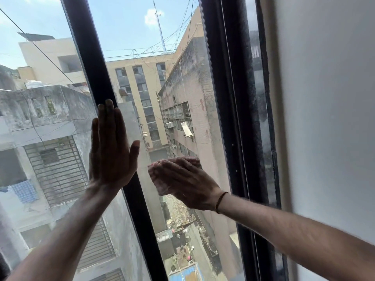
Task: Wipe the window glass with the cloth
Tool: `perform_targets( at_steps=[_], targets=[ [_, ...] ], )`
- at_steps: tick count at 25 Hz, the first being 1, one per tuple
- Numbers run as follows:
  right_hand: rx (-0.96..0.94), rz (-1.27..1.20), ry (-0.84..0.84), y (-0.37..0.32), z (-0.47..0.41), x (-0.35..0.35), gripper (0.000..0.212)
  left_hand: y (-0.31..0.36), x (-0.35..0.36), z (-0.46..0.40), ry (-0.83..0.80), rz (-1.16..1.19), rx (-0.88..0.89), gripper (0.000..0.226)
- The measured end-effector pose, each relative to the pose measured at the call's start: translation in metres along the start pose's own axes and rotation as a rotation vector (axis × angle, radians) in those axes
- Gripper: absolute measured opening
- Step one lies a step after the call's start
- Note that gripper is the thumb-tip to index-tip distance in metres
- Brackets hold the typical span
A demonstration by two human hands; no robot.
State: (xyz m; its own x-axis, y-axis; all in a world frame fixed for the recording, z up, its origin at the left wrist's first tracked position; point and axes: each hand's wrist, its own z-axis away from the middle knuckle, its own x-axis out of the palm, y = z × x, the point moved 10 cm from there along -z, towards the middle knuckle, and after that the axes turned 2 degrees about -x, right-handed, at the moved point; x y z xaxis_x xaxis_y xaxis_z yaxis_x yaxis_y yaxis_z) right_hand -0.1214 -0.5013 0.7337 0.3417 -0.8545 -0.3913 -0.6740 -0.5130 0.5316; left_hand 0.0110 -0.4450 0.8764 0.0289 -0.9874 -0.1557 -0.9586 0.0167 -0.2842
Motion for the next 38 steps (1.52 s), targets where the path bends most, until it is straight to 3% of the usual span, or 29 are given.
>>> perform_targets(
  at_steps=[1,3,5,7,9,14,16,19,21,23,27,29,31,33,36,38],
  targets=[
    [0.009,0.005,-0.025,0.011,0.026,-0.002,0.071,0.001,0.001,0.0,-0.013,0.01,-0.002,0.084],
    [0.23,-0.03,0.012,0.055,0.049,-0.013,0.068,0.006,-0.001,0.0,-0.005,0.037,0.004,0.085],
    [0.45,-0.087,0.104,0.093,0.031,-0.023,0.068,0.004,-0.001,-0.001,0.009,0.05,-0.018,0.086],
    [0.541,-0.117,0.196,0.096,-0.007,-0.029,0.068,0.002,0.001,0.0,0.003,0.069,-0.016,0.085],
    [0.437,-0.122,0.243,0.075,-0.029,-0.027,0.064,0.002,0.002,0.001,0.011,0.047,-0.008,0.083],
    [-0.182,-0.028,-0.001,-0.006,0.037,0.008,0.053,0.002,0.002,0.002,0.019,0.044,-0.004,0.083],
    [-0.145,-0.035,0.023,0.021,0.046,-0.004,0.051,0.001,0.003,0.003,0.008,0.048,-0.01,0.084],
    [0.282,-0.15,0.244,0.094,0.011,-0.035,0.052,0.001,0.006,0.003,0.024,0.052,-0.005,0.084],
    [0.44,-0.212,0.351,0.102,-0.025,-0.041,0.054,-0.002,0.01,0.005,0.012,0.046,-0.012,0.085],
    [0.365,-0.193,0.363,0.075,-0.054,-0.036,0.052,-0.002,0.012,0.005,-0.007,0.019,-0.017,0.085],
    [-0.139,-0.05,0.053,0.005,-0.017,-0.02,0.048,0.002,0.004,0.0,-0.114,-0.016,-0.076,0.084],
    [-0.137,-0.083,-0.114,-0.003,0.02,-0.02,0.05,0.006,-0.006,0.019,-0.174,0.019,-0.115,0.083],
    [0.21,-0.323,-0.194,0.006,0.054,-0.022,0.044,0.022,-0.018,0.066,-0.174,0.11,-0.116,0.074],
    [0.777,-0.747,-0.113,0.014,0.097,-0.022,0.027,0.044,-0.029,0.13,-0.204,0.265,-0.222,0.053],
    [1.451,-1.606,-0.197,-0.058,0.15,0.011,0.026,0.071,-0.02,0.243,-0.472,0.671,-0.731,0.033],
    [1.645,-1.961,-0.411,-0.131,0.17,0.025,0.035,0.09,-0.01,0.323,-0.688,1.034,-1.202,0.033]
  ],
)
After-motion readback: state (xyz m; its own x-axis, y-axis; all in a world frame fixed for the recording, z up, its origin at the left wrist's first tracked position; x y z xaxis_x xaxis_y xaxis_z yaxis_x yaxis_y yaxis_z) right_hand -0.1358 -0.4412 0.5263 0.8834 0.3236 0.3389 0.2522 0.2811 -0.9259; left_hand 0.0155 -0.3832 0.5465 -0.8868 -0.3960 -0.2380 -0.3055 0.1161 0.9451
